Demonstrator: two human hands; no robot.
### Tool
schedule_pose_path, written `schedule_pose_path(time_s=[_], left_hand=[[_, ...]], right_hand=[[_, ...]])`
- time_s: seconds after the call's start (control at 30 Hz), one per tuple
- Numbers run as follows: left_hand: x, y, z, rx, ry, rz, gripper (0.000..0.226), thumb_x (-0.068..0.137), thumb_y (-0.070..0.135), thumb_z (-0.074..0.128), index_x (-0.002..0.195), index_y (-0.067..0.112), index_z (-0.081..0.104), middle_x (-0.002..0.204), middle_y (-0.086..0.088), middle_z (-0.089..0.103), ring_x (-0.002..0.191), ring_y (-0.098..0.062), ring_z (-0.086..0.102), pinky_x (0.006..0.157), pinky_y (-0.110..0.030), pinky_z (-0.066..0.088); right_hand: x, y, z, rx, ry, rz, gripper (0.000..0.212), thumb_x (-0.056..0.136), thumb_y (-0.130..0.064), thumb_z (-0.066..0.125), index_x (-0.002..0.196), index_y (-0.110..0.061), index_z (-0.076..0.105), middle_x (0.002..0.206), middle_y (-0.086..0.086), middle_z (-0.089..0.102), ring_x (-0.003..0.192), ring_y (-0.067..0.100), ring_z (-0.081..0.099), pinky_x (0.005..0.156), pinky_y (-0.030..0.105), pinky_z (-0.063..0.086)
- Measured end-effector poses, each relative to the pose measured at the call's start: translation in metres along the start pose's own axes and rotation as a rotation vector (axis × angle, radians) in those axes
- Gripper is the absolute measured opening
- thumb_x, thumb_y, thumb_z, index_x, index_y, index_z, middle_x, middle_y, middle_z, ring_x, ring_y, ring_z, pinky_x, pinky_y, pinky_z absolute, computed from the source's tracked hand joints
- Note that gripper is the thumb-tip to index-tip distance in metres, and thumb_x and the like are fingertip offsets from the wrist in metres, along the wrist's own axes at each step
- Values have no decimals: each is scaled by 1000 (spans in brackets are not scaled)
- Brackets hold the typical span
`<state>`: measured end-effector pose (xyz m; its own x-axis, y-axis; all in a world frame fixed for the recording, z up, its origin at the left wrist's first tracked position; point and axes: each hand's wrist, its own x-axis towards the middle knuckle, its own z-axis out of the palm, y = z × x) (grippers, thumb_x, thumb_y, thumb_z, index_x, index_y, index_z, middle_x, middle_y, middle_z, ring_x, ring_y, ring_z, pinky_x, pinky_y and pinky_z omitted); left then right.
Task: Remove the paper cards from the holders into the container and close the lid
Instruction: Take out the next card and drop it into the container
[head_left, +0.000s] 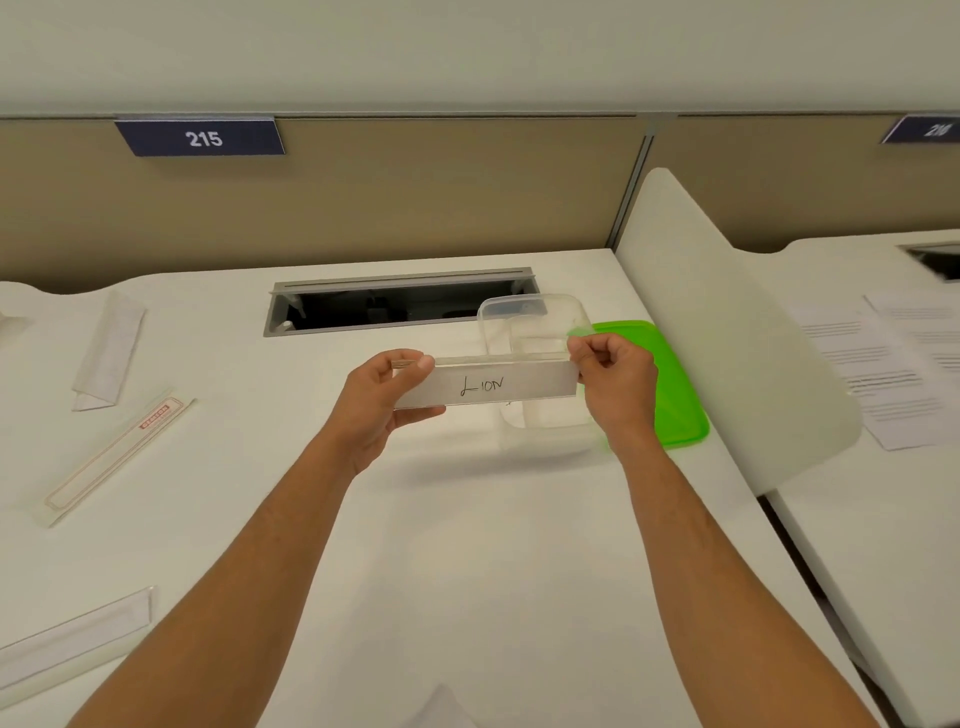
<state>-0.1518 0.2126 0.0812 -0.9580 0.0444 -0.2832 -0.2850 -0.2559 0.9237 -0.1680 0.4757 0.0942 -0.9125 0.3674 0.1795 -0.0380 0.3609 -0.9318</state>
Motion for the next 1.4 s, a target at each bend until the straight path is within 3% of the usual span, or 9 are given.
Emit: schedule_pose_path(time_s=[0.13,0.23,0.37,0.53,0.7,0.87,0.97,1.23,1.4], left_hand=[[9,-3,10,5,-15,-9,49,69,42,80,105,11,68,117,-16,62,108,-31,63,73,-38,60],[15,-5,13,7,-50,-23,49,67,44,81,103,12,72,119,-15,62,107,-30,64,72,-37,60],[23,-6,20,60,-80,-59,46,68,45,80,101,13,74,113,-13,67,106,-31,64,70,-36,60],[32,-3,30,112,-137,-77,43,71,45,76,100,14,74,100,-5,74,97,-27,69,70,-35,60],[40,1,35,137,-214,-81,43,63,50,79,92,18,77,95,0,76,89,-18,73,67,-32,60],[45,3,45,155,-197,-62,53,64,49,80,108,21,71,103,-1,73,91,-19,73,69,-33,60],[51,0,50,169,-96,-12,60,72,45,76,123,22,57,108,-1,71,90,-22,74,68,-32,59],[65,-23,57,381,139,33,39,88,40,69,121,23,58,98,7,69,87,-15,71,55,-18,54],[64,-37,66,499,106,-1,63,83,31,77,138,24,48,116,1,58,99,-19,64,55,-19,53]], right_hand=[[8,8,-15,-63,-52,-65,17,86,-26,72,78,-12,68,73,1,68,67,15,61,67,26,50],[15,9,-25,-15,-82,-57,13,86,-25,72,78,-16,67,81,4,68,74,15,61,74,28,49],[23,4,-39,-65,-328,-120,8,84,-30,74,85,-23,70,90,-7,73,89,12,67,87,28,51],[29,-3,-51,-333,-742,-95,46,67,-48,83,108,-36,66,107,-22,67,97,-10,60,77,6,45],[27,1,-49,-489,-865,-117,67,62,-45,86,122,-34,61,118,-17,64,106,4,59,86,23,50],[26,8,-52,-401,-837,-26,70,58,-45,87,122,-35,61,119,-14,66,112,10,60,86,33,56],[26,14,-55,-427,-762,-22,66,61,-46,85,122,-36,61,116,-13,67,105,11,63,77,28,56],[31,14,-54,-453,-410,-57,46,69,-53,76,110,-35,66,85,-23,63,80,4,62,58,16,41],[30,16,-30,-608,-288,-37,53,75,-53,71,119,-26,60,108,-2,70,91,24,62,59,28,38]])
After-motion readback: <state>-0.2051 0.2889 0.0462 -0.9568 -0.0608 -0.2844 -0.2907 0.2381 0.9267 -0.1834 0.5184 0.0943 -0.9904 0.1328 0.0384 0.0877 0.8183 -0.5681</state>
